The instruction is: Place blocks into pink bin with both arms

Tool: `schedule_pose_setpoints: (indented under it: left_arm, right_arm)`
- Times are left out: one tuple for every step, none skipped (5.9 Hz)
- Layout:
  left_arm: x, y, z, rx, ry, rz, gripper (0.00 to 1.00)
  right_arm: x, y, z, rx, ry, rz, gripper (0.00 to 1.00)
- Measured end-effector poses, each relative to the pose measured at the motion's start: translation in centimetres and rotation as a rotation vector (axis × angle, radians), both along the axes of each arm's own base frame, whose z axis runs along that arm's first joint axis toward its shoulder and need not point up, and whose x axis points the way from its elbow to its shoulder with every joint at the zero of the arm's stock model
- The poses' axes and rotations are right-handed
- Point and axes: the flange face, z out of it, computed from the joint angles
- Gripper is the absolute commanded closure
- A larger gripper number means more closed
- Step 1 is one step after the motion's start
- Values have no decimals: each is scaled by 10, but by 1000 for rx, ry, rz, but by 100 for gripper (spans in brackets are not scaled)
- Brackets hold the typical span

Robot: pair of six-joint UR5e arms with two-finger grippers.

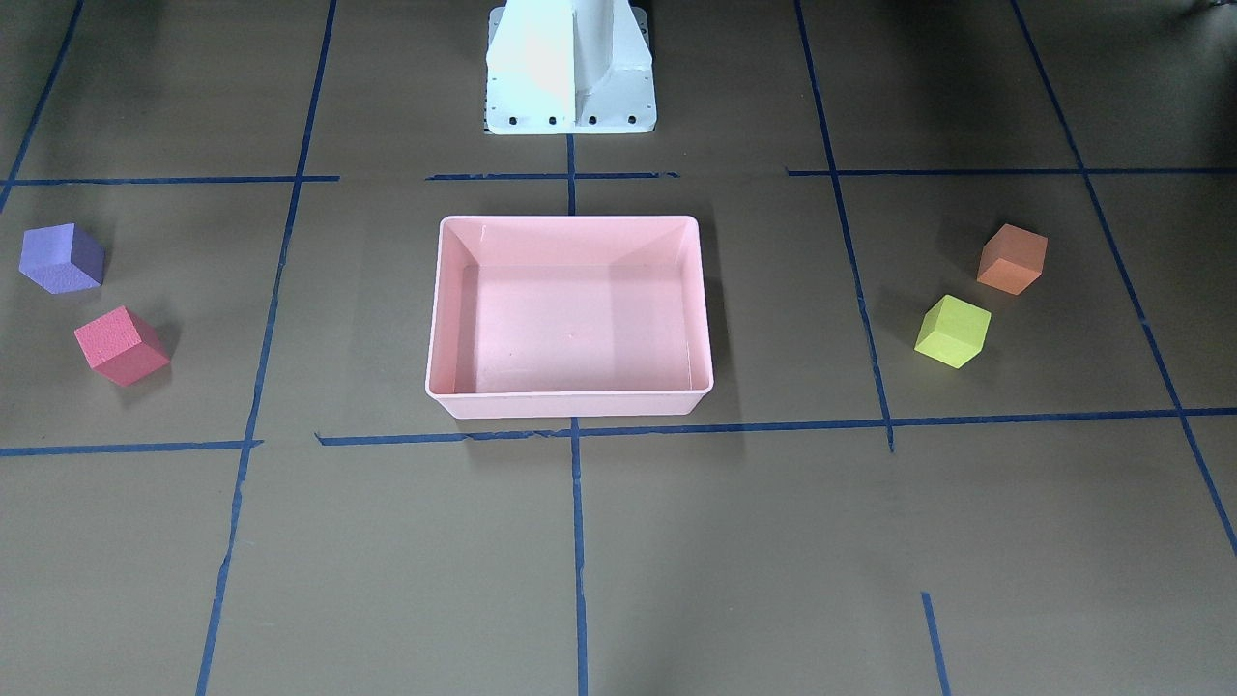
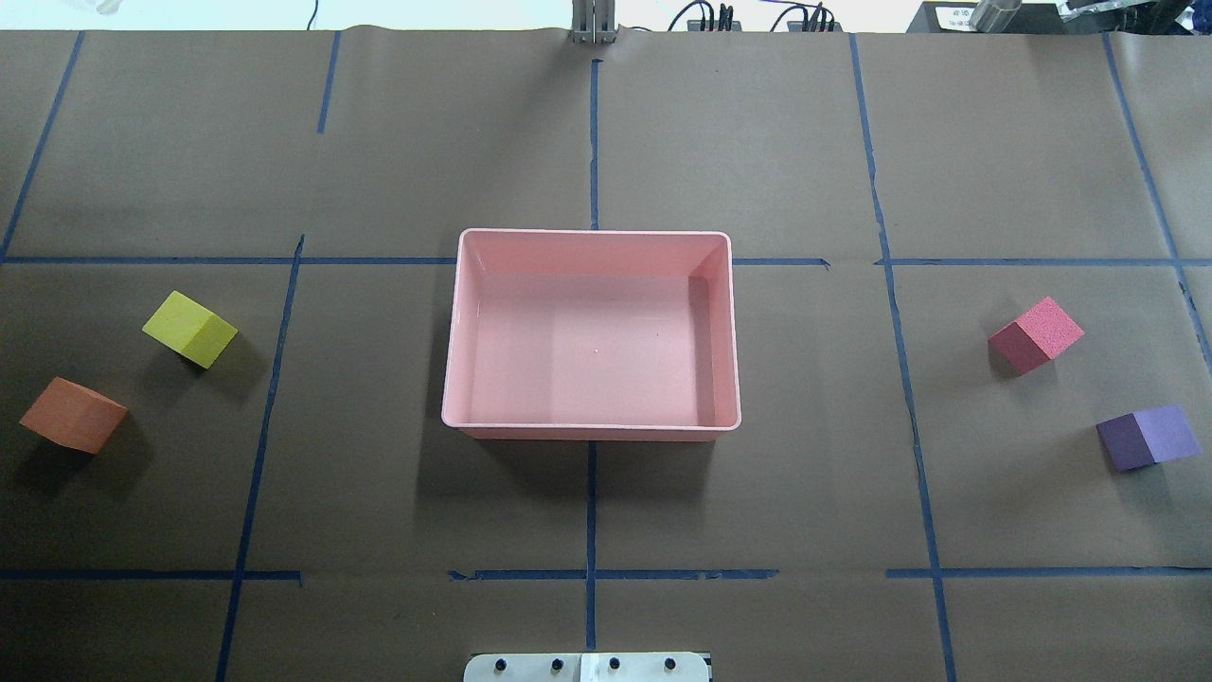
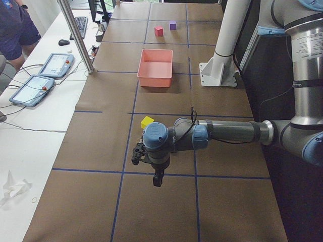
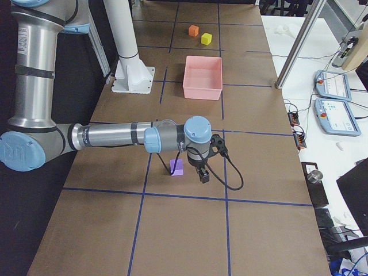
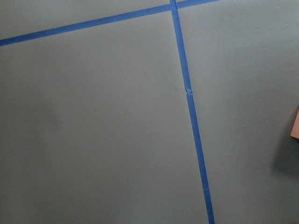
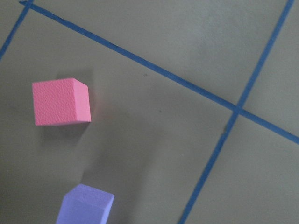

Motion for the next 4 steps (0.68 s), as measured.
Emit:
schedule_pose_setpoints:
  left_arm:
    - [0,1,1,-1,0,0,0]
    - [0,1,1,-2,0,1,0]
    - [0,2,1,-3,1,0,0]
    - [0,2,1,-3,1,0,0]
  right_arm:
    - [-53,-24,-27,3,-11,-28,0]
    - [-110,-36,-48,-22,-17,-62,0]
    - [-161,-37,-59,-44,5,-96,0]
    - [-196,-38,-57,-53,45,-111,0]
